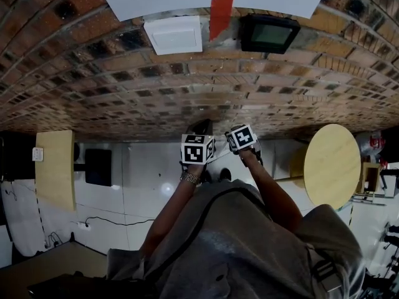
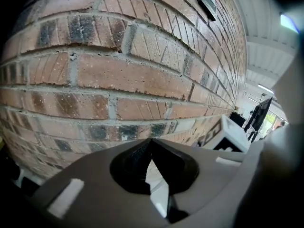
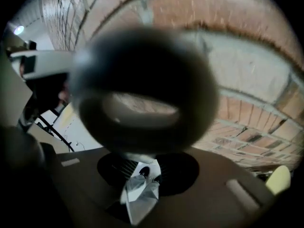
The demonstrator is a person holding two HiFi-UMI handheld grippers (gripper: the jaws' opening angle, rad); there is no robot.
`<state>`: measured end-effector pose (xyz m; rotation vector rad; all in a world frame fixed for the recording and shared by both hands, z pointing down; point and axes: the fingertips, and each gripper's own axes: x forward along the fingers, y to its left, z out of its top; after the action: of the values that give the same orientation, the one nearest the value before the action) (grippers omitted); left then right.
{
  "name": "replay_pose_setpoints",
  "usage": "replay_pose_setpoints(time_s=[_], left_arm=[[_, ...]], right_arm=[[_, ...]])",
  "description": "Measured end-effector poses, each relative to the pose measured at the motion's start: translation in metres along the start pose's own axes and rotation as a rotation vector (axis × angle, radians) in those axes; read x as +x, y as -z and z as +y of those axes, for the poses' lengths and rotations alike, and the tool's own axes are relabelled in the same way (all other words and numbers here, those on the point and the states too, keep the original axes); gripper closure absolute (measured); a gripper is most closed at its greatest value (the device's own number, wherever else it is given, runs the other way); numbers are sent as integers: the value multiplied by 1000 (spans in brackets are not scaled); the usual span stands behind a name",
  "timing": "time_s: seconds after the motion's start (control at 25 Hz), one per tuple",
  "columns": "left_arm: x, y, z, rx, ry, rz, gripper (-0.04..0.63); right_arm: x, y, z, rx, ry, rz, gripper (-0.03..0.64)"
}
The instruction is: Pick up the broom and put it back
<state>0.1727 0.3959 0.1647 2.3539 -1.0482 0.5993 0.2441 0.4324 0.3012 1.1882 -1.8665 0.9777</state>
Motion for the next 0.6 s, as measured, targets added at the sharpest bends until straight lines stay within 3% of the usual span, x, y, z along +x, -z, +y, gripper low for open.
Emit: replay_pose_setpoints(time_s=[0.2, 0.52, 0.6], left_arm=[[-19, 18, 9, -35, -49, 17, 624], [-41, 59, 8, -128, -134, 51, 624], [-42, 66, 2, -126, -136, 56, 624]], right_arm=[[69, 34, -31, 58, 39, 139, 514], [92, 13, -66, 41, 64, 55, 510], [88, 10, -70, 50, 65, 35, 417]])
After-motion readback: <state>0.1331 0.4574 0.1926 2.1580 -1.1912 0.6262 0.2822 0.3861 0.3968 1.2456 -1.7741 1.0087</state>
